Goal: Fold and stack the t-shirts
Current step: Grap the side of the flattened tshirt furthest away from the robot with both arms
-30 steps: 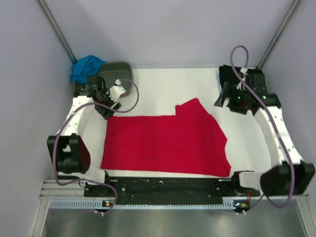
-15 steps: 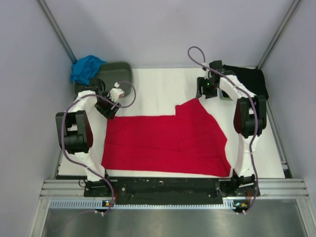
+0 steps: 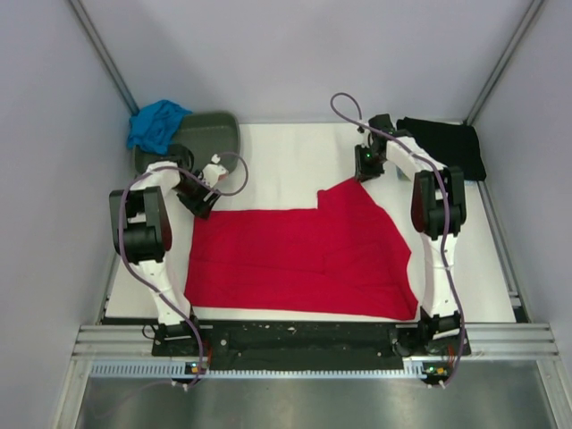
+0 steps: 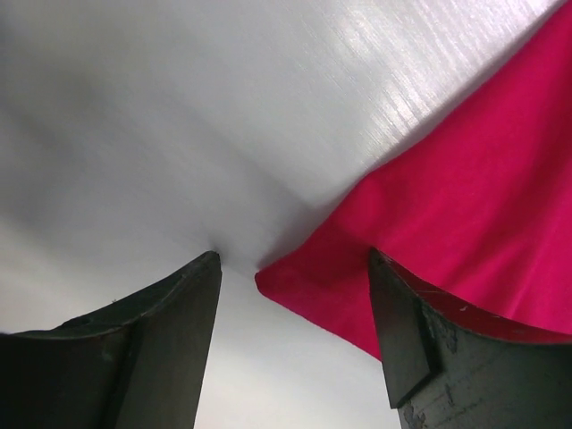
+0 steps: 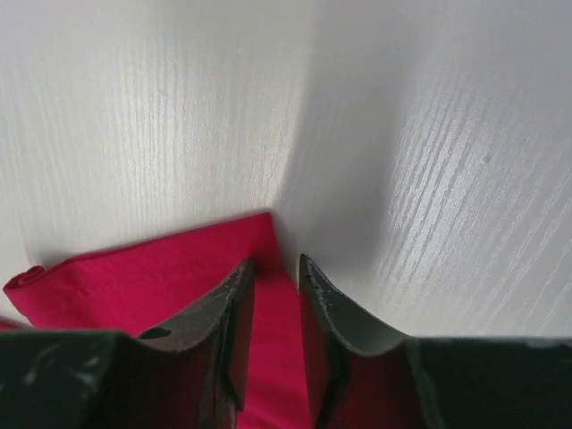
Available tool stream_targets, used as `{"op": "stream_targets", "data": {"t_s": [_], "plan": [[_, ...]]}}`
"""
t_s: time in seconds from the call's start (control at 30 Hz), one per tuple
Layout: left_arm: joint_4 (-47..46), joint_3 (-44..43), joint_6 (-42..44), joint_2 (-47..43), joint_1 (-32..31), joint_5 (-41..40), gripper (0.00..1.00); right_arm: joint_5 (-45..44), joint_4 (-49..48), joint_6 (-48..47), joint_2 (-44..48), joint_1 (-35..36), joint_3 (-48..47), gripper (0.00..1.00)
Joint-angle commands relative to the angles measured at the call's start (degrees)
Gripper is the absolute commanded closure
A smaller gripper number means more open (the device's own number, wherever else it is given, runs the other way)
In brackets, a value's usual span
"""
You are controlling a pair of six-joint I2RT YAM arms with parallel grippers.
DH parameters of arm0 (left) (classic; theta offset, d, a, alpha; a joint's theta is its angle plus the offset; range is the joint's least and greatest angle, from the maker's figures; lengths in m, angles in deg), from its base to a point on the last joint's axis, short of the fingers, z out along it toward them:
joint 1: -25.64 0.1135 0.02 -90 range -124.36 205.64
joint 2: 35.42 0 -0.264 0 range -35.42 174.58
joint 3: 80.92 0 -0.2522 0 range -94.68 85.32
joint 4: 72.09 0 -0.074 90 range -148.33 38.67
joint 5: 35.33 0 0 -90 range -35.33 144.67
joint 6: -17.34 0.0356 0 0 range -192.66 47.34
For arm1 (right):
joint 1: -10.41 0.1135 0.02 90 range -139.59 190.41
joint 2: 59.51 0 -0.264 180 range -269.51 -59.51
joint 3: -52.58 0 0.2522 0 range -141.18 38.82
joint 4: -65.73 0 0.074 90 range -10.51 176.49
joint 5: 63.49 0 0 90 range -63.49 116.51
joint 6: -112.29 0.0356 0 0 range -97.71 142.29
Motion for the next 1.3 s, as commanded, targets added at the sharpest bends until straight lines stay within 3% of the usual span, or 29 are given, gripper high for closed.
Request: {"op": "stream_targets", "data": {"t_s": [0.0, 0.07, 0.13, 0.17, 0.23, 0.27, 0.3, 0.63, 0.97, 1.27], "plan": [[0.75, -1.65, 1.59, 1.40, 0.44, 0.25, 0.29, 1.54, 0.57, -0.46, -1.48, 0.71, -0.17, 0.78], [0.05, -1.65, 1.41, 1.75, 0.52, -0.10, 0.32, 2.06, 0.57, -0.55, -1.13, 0.80, -0.34, 0.87], [0.39, -2.09, 1.24, 2.28, 0.52, 0.59, 0.46, 3.29, 0.49, -0.55, -0.34, 0.71, -0.52, 1.00], [0.92, -2.61, 1.24, 2.37, 0.52, 1.38, 0.53, 3.82, 0.49, -0.38, 0.19, 0.71, -0.43, 1.00], [2.32, -2.70, 1.33, 2.02, 0.52, 2.70, 0.73, 4.88, 0.22, -0.37, 1.77, 0.80, 0.53, 1.00], [3.11, -2.53, 1.50, 1.41, 0.52, 3.23, 0.94, 5.14, 0.05, -0.37, 2.73, 0.80, 1.23, 1.00], [3.38, -1.92, 1.50, 0.62, 0.52, 3.85, 1.00, 5.14, -0.21, -0.37, 4.13, 0.80, 2.37, 1.00], [-1.37, 8.98, 3.70, -16.60, 0.61, 2.27, 1.00, 5.06, -4.08, -0.03, 21.88, 0.71, 17.74, 1.00], [3.73, 14.78, 9.84, -25.48, 0.52, 3.06, 1.00, 5.84, -5.23, 5.77, 42.01, 0.80, 38.04, 1.00], [6.72, 16.46, 16.00, -28.04, 0.53, 0.25, 1.00, 4.88, 3.73, 8.58, 60.91, 0.71, 51.94, 1.00]]}}
